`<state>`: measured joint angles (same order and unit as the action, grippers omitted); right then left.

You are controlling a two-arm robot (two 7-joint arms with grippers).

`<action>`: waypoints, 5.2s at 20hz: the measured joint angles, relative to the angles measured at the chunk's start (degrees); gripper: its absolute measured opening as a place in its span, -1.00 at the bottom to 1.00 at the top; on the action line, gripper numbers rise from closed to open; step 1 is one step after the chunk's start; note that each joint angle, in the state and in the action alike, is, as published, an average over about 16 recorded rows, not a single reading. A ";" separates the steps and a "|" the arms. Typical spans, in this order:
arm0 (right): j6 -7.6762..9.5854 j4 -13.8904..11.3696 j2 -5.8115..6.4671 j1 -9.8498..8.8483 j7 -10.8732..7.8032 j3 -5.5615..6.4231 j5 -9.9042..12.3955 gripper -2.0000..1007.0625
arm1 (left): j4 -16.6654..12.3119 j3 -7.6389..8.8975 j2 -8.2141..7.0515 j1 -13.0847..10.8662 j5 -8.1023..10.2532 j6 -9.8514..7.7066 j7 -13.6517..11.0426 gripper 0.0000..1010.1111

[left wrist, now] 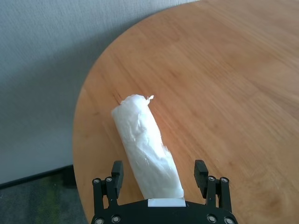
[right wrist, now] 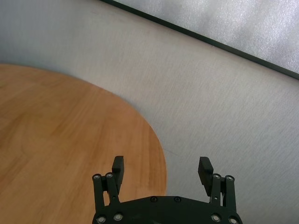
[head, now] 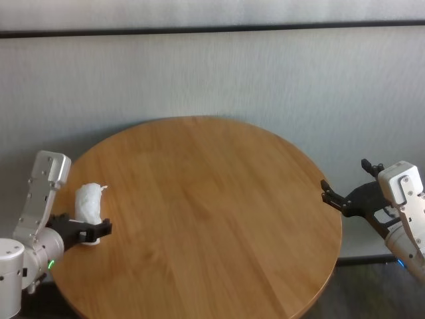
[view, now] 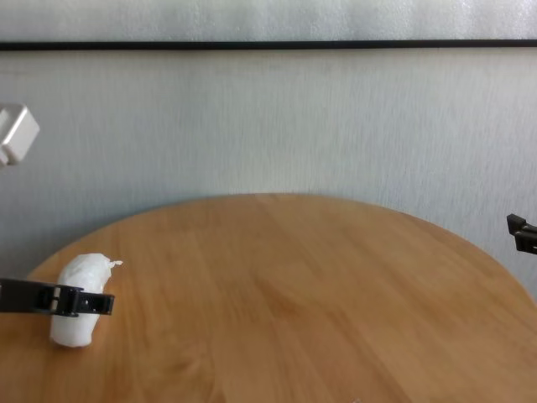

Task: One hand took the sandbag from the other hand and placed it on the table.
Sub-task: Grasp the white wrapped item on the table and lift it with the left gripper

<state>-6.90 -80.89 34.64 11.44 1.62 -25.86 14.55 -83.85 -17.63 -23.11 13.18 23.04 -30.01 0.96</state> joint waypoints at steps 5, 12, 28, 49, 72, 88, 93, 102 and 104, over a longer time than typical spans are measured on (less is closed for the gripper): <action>0.00 0.00 0.00 0.00 0.00 0.00 0.00 0.99 | 1.08 -0.10 0.61 0.32 -0.79 0.42 -0.50 0.98; 0.00 0.00 0.00 0.00 0.00 0.00 0.00 0.99 | 2.36 -0.04 1.36 0.61 -1.68 0.92 -1.29 0.98; 0.00 0.00 0.00 0.00 0.00 0.00 0.00 0.99 | 5.40 1.19 2.98 1.15 -3.63 2.44 -2.44 0.98; 0.00 0.00 0.00 0.00 0.00 0.00 0.00 0.99 | 6.68 2.78 4.37 1.42 -6.19 2.66 -3.60 0.98; 0.00 0.00 0.00 0.00 0.00 0.00 0.00 0.99 | 7.15 2.94 4.86 1.19 -10.03 3.32 -2.31 0.98; 0.00 0.00 0.00 0.00 0.00 0.00 0.00 0.99 | 7.14 2.80 4.79 1.21 -9.92 3.48 -2.26 0.45; 0.00 0.00 0.00 0.00 0.00 0.00 0.00 0.99 | 7.13 2.77 4.78 1.22 -9.90 3.50 -2.24 0.22; 0.00 0.00 0.00 0.00 0.00 0.00 0.00 0.99 | 7.11 2.75 4.76 1.25 -9.88 3.53 -2.23 -0.01; 0.00 0.00 0.00 0.00 0.00 0.00 0.00 0.99 | 7.10 2.74 4.76 1.25 -9.88 3.54 -2.23 -0.04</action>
<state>-6.90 -80.89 34.64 11.44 1.62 -25.87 14.55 -76.75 -14.88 -18.34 14.43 13.16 -26.47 -1.28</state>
